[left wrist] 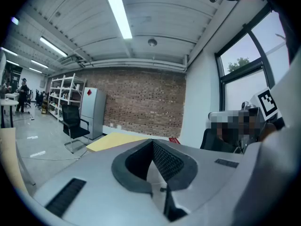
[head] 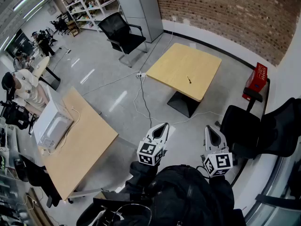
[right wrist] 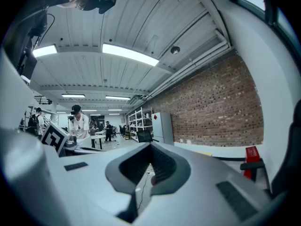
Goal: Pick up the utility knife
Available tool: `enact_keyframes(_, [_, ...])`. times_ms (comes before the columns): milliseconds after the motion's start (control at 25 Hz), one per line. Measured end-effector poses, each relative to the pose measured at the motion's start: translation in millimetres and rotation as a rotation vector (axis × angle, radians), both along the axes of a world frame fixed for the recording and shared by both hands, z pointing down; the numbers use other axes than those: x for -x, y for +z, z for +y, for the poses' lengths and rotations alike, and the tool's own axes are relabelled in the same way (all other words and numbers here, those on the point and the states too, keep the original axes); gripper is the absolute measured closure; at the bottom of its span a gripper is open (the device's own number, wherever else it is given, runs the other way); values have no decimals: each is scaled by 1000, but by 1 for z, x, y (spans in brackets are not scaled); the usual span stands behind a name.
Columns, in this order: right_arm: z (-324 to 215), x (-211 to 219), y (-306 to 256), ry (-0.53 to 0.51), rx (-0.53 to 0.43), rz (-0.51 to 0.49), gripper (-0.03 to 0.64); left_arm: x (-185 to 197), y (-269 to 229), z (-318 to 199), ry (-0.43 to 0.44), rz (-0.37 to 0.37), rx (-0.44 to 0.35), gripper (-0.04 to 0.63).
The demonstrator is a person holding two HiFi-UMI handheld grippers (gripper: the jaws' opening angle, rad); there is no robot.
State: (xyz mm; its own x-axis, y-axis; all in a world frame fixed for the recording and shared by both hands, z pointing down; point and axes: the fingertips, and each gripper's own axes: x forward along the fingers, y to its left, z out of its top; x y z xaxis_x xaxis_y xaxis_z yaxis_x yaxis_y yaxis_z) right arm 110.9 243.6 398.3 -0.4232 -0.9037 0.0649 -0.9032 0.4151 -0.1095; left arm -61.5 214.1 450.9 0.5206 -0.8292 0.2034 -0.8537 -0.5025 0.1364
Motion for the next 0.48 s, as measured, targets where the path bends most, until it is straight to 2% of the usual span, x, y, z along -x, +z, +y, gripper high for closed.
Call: enact_keyframes(480, [-7, -6, 7, 3, 15, 4, 614, -5, 1, -6, -9, -1, 1, 594])
